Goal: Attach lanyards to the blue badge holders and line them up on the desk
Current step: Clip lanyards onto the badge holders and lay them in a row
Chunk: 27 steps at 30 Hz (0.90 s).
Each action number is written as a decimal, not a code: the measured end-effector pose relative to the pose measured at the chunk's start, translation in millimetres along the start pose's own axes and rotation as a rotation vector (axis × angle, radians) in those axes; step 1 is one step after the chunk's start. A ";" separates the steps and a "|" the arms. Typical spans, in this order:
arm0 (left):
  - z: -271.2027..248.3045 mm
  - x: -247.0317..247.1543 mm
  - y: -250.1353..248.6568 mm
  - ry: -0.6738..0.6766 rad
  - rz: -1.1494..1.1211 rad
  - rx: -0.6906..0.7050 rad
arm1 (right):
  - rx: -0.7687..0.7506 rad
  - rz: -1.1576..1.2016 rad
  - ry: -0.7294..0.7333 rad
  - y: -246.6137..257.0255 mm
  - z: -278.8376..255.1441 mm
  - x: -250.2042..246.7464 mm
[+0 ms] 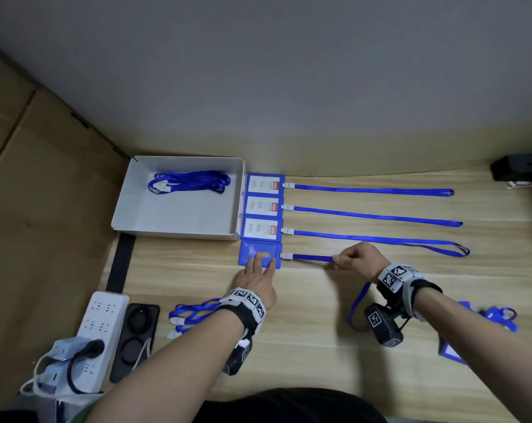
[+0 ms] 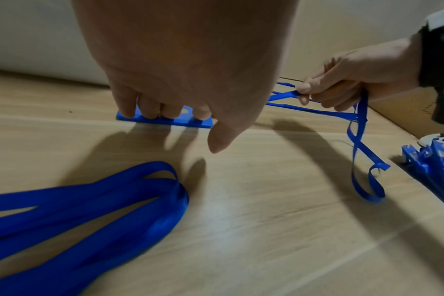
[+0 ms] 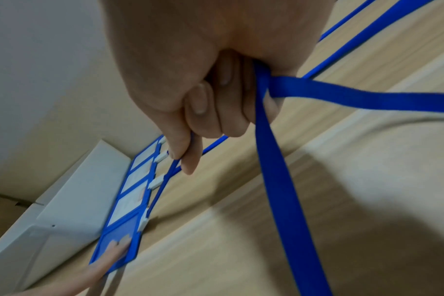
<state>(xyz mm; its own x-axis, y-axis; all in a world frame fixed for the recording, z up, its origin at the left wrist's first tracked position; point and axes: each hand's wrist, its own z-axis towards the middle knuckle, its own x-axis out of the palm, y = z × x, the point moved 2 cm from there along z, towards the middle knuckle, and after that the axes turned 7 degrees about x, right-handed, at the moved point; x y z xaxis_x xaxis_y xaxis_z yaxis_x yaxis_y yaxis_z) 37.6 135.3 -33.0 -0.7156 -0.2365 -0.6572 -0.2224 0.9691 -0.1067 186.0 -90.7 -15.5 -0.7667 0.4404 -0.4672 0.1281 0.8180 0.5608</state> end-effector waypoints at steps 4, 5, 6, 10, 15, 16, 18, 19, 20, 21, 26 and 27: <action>1.2 -11.8 -3.9 0.064 0.031 -0.022 | 0.014 0.012 -0.058 -17.9 -15.3 -25.7; 1.1 -13.5 -4.2 0.080 0.036 -0.028 | 0.025 0.005 -0.074 -23.6 -18.4 -31.2; 1.3 -14.8 -4.4 0.094 0.039 -0.033 | 0.040 -0.005 -0.095 -29.0 -22.3 -37.2; 2.9 -15.8 -4.5 0.104 0.043 -0.025 | 0.143 -0.083 -0.246 -57.8 -35.1 -63.4; 2.7 -10.3 -0.9 0.073 0.063 -0.006 | 0.281 -0.335 -0.370 -87.5 -43.4 -82.5; 2.4 -10.6 -1.0 0.069 0.083 -0.006 | 0.300 -0.415 -0.362 -89.6 -43.0 -81.3; 1.7 -12.4 -1.6 0.067 0.103 -0.009 | 0.340 -0.537 -0.360 -90.8 -38.8 -72.1; 1.6 -13.1 -1.8 0.064 0.107 -0.011 | 0.337 -0.538 -0.378 -86.9 -36.3 -65.4; 1.7 -13.4 -1.9 0.060 0.106 -0.011 | 0.297 -0.513 -0.398 -79.8 -33.2 -57.0; 1.9 -13.2 -1.8 0.055 0.104 -0.010 | 0.231 -0.461 -0.407 -68.9 -30.8 -47.8; 3.3 -10.9 -0.9 0.037 0.094 -0.004 | -0.079 -0.254 -0.247 -1.4 -3.4 11.0; 3.5 -10.7 -0.8 0.035 0.088 -0.006 | -0.097 -0.236 -0.208 8.9 5.2 24.0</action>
<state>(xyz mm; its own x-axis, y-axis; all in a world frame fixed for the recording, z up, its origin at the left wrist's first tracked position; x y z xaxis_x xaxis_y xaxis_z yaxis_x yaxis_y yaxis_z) 47.8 137.2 -28.5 -0.7555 -0.1531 -0.6370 -0.1614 0.9858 -0.0456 172.0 -71.0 -25.3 -0.6220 0.3167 -0.7161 -0.1064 0.8719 0.4780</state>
